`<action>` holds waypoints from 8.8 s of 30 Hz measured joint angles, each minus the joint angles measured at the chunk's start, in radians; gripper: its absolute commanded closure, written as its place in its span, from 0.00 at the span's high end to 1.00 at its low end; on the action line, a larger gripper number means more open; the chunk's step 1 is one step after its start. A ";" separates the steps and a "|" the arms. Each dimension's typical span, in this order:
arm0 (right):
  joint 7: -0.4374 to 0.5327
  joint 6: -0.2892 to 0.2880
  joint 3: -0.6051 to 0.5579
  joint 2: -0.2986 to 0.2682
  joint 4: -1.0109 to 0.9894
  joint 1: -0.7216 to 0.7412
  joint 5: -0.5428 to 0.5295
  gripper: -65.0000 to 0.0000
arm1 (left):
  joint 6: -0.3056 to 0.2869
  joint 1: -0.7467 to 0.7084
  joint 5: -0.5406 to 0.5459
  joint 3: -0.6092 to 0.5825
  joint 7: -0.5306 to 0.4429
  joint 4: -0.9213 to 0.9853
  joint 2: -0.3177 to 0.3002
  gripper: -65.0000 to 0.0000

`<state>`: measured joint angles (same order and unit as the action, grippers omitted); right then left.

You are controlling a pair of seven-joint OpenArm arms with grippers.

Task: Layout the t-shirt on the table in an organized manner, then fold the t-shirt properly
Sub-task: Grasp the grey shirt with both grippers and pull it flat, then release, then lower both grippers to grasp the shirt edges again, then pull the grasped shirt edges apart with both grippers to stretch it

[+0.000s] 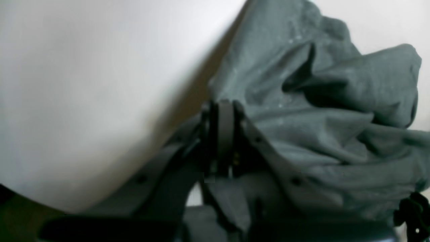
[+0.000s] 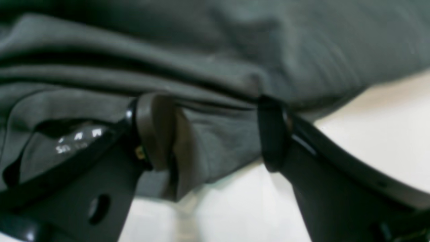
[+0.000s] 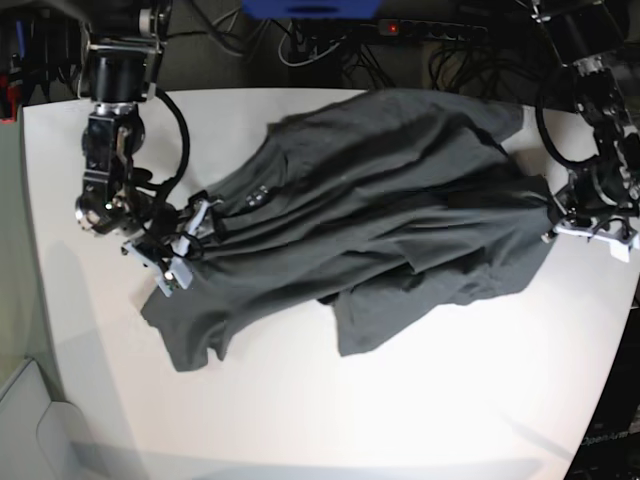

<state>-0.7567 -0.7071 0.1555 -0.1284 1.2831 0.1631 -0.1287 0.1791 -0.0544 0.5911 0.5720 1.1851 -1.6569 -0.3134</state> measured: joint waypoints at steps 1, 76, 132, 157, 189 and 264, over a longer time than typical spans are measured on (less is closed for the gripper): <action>0.015 -0.001 -0.001 -0.016 -0.012 0.003 -0.004 0.61 | -0.003 -0.014 -0.002 0.014 0.000 -0.010 0.000 0.01; -0.042 0.000 -0.059 0.010 0.087 -0.068 -0.008 0.11 | -0.076 0.301 -0.342 -0.135 -0.358 0.574 0.058 0.00; -0.215 0.008 0.000 -0.001 0.455 -0.154 0.042 0.11 | -0.048 0.598 -0.586 -0.024 -0.636 1.004 -0.011 0.00; 0.187 0.012 -0.192 0.042 -0.687 0.497 0.037 0.11 | -0.059 0.194 -0.359 -0.027 -0.148 0.216 -0.003 0.00; 0.315 0.600 -0.188 -0.075 -0.087 0.265 0.021 0.11 | -0.071 -0.079 -0.351 0.122 -0.112 -0.019 0.059 0.00; -0.182 0.401 -0.108 -0.021 0.525 -0.101 0.020 0.11 | -0.071 -0.180 -0.294 -0.087 -0.067 -0.057 0.253 0.91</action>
<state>-0.9390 -0.3065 0.0479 -0.1490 1.8084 0.0620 -0.1085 0.1081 -0.2340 0.2966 0.4847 1.1179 -1.7142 -0.0605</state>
